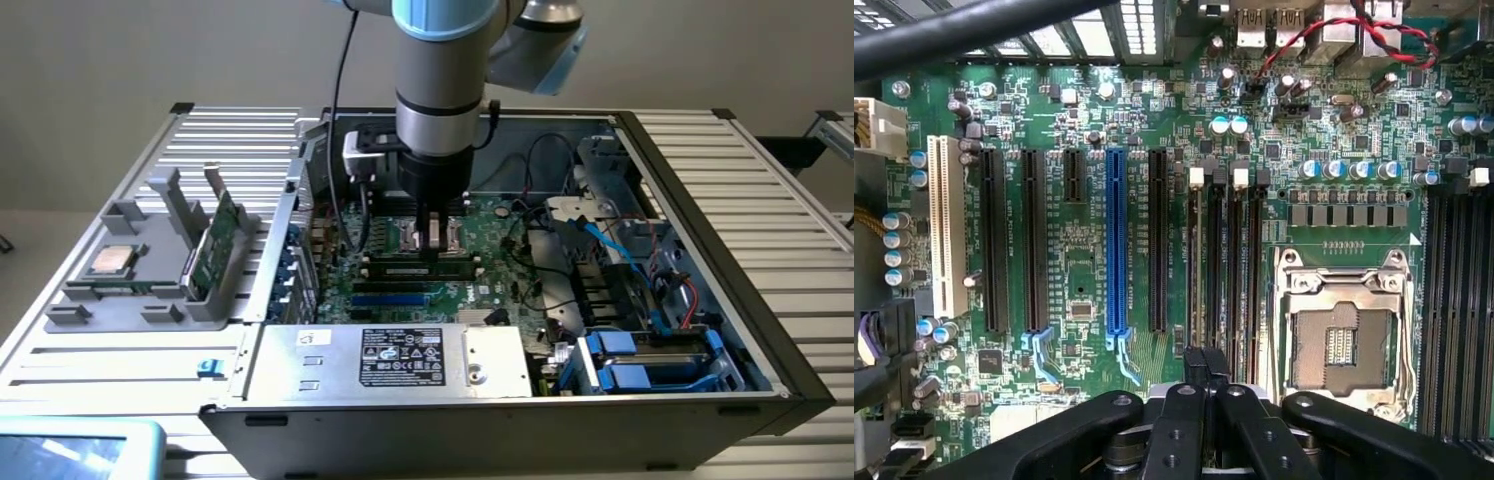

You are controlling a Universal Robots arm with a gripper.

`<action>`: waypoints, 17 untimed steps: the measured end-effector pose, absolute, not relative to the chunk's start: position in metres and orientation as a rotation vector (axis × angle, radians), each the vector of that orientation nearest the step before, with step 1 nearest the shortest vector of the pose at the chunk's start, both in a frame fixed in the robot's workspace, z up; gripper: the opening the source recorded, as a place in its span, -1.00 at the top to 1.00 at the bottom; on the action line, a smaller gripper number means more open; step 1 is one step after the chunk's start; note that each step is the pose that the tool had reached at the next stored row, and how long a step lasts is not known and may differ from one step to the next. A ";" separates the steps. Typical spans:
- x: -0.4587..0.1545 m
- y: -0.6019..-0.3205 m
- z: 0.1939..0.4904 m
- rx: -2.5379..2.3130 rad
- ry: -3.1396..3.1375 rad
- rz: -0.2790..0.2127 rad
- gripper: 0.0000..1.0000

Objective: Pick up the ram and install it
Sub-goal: 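Press down the ram until it locks into place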

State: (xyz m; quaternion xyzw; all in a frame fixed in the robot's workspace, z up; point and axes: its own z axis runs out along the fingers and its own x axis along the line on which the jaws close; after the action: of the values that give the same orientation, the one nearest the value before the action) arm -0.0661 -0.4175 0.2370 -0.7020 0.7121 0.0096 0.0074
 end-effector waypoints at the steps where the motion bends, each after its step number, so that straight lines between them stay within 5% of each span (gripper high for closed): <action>1: -0.066 -0.418 0.237 -2.195 2.227 0.030 0.81; 17: -0.068 -0.419 0.234 -2.199 2.222 0.030 0.81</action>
State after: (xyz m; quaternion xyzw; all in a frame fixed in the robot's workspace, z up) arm -0.0677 -0.4190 0.2340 -0.7034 0.7107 0.0096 0.0075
